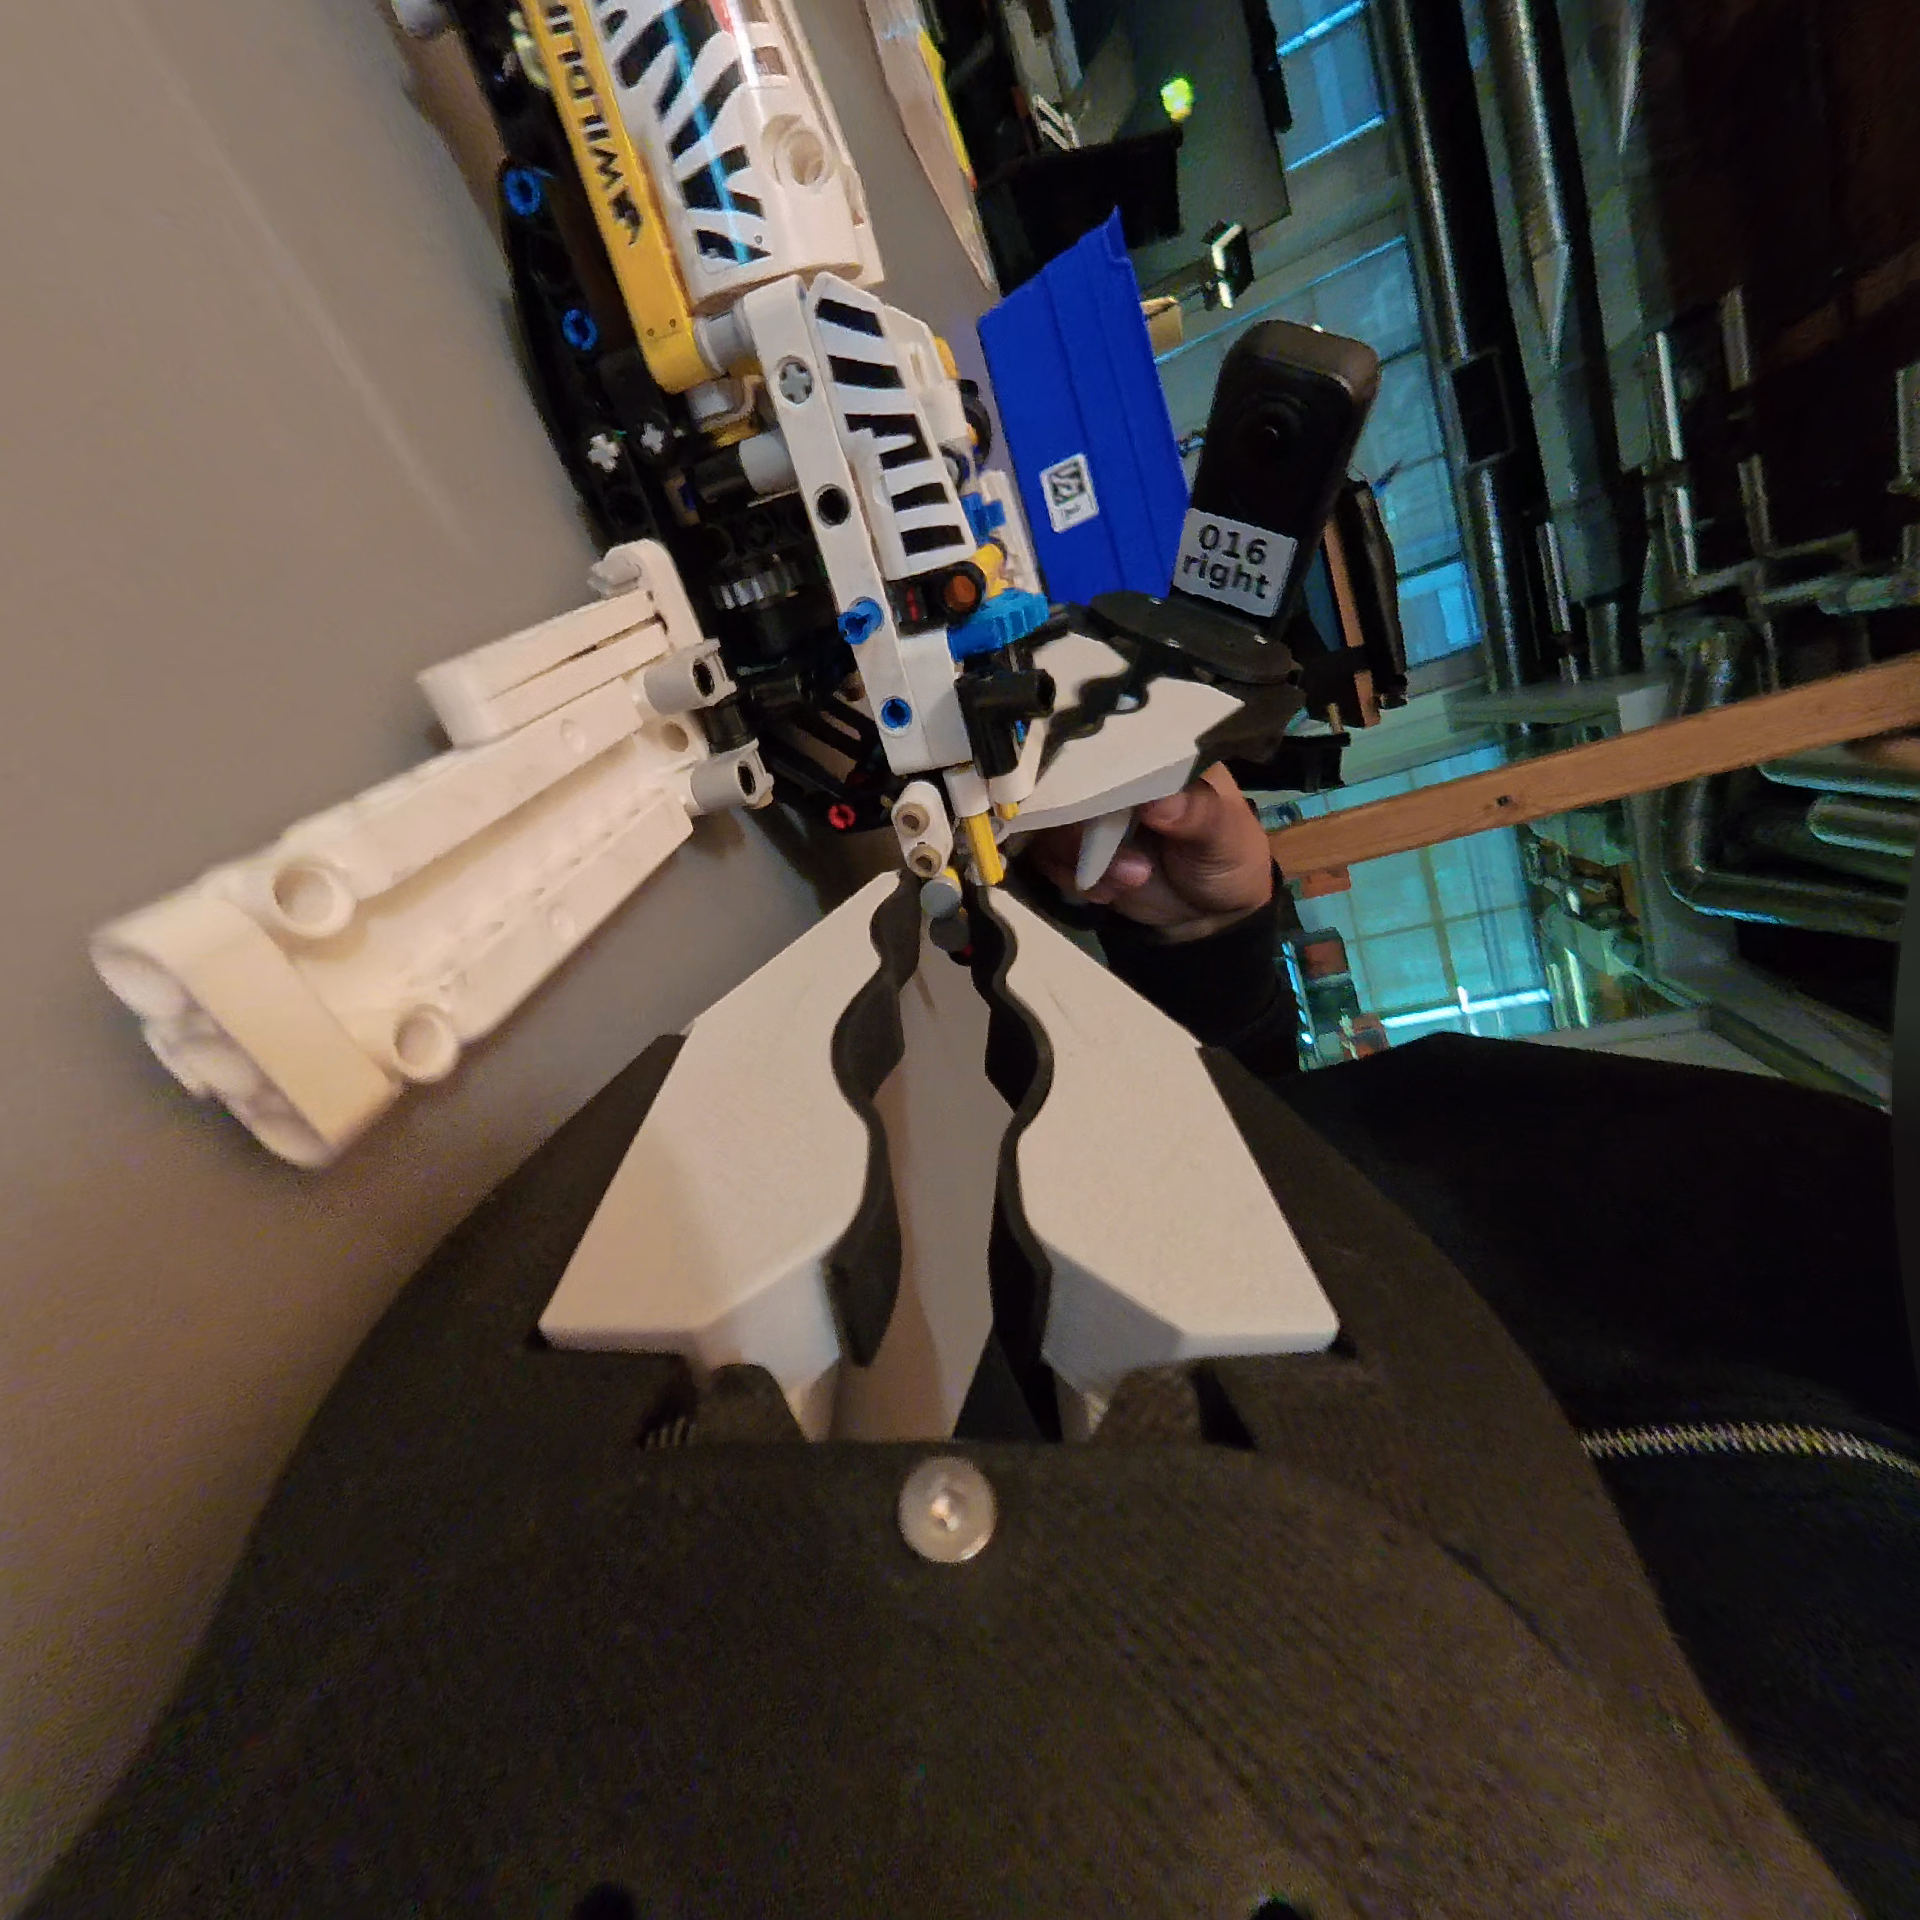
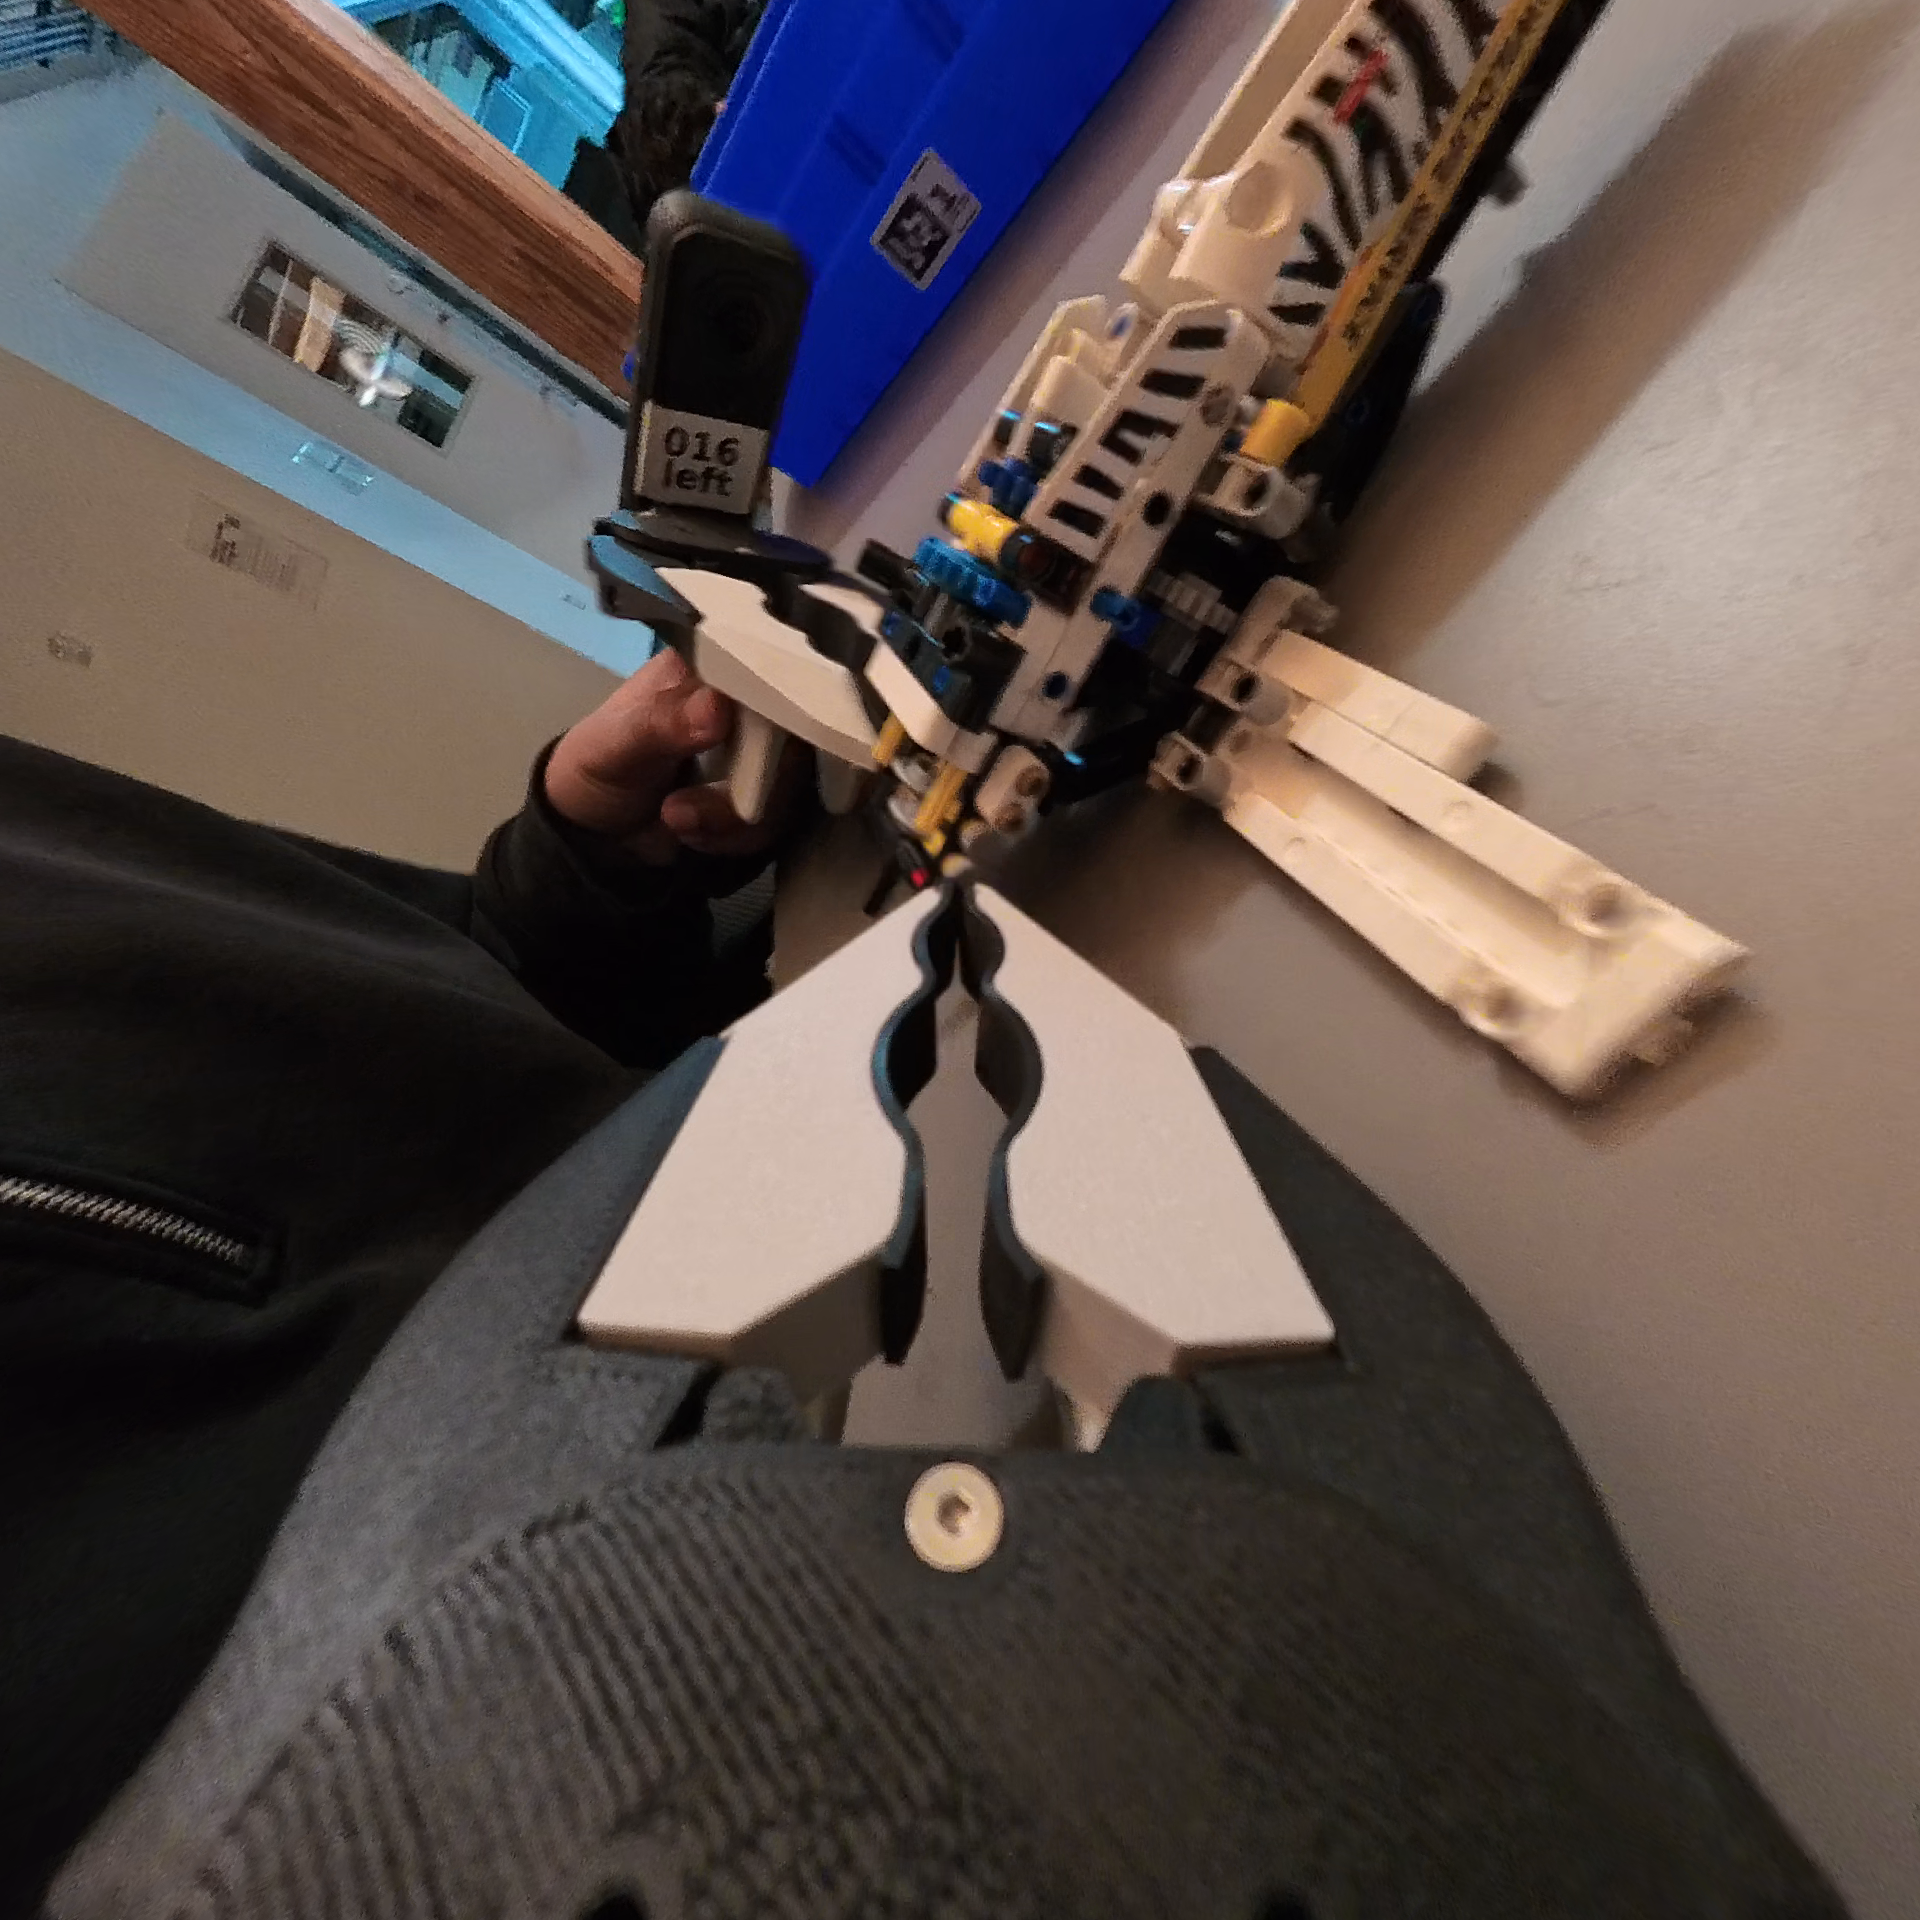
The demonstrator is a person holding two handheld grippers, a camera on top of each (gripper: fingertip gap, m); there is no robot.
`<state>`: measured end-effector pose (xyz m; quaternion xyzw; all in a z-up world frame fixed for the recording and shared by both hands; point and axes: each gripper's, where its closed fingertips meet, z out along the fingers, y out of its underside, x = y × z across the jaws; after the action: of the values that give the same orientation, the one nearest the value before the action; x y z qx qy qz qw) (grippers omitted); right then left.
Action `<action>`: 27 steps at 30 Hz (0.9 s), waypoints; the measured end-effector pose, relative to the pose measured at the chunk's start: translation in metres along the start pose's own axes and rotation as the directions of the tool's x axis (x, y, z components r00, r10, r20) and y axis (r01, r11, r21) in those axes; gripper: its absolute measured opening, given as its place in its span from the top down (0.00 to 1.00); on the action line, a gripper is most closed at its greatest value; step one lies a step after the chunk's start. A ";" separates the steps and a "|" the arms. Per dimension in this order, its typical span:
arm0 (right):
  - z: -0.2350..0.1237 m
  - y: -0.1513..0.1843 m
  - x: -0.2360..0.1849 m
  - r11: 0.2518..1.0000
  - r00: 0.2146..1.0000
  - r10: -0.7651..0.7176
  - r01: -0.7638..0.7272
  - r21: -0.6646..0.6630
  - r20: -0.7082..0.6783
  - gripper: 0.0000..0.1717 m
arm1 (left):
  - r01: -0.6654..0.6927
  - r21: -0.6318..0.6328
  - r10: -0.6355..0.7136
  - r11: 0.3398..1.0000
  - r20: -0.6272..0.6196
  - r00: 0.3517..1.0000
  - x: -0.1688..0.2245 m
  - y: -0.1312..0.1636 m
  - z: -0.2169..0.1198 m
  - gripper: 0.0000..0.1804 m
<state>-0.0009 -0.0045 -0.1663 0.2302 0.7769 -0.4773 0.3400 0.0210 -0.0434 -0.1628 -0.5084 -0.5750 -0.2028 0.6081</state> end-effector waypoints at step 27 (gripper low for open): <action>0.002 -0.010 -0.009 0.990 0.978 0.132 -0.139 0.028 0.163 0.97 | 0.014 0.017 -0.012 1.000 -0.122 0.993 0.012 -0.009 -0.002 0.99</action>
<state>-0.0011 -0.0112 -0.1550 0.2499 0.7199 -0.4851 0.4288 0.0172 -0.0451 -0.1481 -0.4860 -0.5420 -0.2320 0.6452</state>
